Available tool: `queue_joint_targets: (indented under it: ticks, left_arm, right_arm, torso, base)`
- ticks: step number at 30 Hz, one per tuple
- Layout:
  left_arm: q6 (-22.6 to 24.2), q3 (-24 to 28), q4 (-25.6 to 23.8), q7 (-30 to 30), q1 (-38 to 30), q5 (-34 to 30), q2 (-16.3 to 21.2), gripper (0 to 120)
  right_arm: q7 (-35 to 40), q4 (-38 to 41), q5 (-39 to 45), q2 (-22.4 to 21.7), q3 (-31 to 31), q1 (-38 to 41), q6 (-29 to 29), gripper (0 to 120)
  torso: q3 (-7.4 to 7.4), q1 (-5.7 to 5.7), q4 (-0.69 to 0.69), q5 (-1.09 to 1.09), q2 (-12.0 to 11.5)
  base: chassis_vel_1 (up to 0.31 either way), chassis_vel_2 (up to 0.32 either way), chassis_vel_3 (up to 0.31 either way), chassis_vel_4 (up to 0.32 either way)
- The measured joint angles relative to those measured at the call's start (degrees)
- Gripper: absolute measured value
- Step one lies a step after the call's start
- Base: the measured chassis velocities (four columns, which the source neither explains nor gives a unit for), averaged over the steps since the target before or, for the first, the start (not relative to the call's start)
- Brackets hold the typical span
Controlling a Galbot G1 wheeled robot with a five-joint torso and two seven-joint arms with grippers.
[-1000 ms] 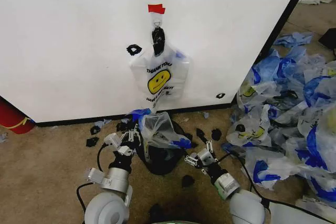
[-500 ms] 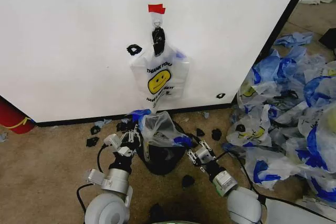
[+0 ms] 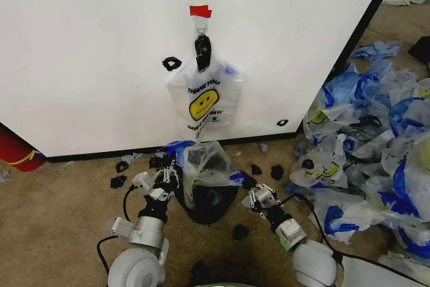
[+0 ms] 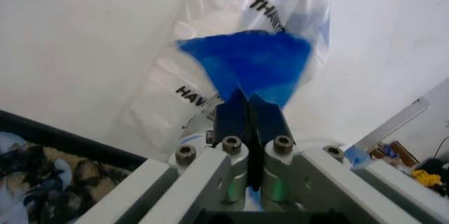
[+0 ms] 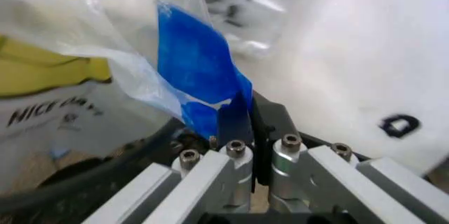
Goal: Pick up the garbage bag from the wall and place it over the trash bin.
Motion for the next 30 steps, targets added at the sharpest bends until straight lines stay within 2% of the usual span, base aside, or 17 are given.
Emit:
queue_joint_targets:
  ticks: [4,10,19,30]
  left_arm:
    - [0.04,-0.28,-0.31,-0.28,1.58,0.55,0.73,0]
    - [0.06,-0.39,-0.53,-0.41,3.68,1.68,1.63,0]
    - [-0.37,-1.23,0.13,-0.65,6.98,4.53,2.51,0]
    - [-1.29,-2.03,1.72,-0.9,9.24,5.89,3.54,0]
  right_arm:
    - [1.24,1.36,2.69,0.26,4.28,-2.9,0.31,0]
    - [2.0,2.53,6.7,0.44,6.8,-5.26,1.58,0]
    - [3.7,2.63,11.81,2.77,5.97,-5.97,3.44,0]
    - [3.95,2.32,12.67,3.34,4.03,-6.12,3.48,0]
  torso:
    - [0.0,0.0,0.01,0.0,0.0]
    - [0.0,0.0,0.0,-0.01,0.0]
    - [0.0,0.0,0.0,-0.01,0.0]
    - [0.0,0.0,0.0,-0.01,0.0]
  base:
    - [0.0,0.0,0.0,0.0]
    - [0.0,0.0,0.0,0.0]
    - [0.0,0.0,0.0,0.0]
    - [0.0,0.0,0.0,0.0]
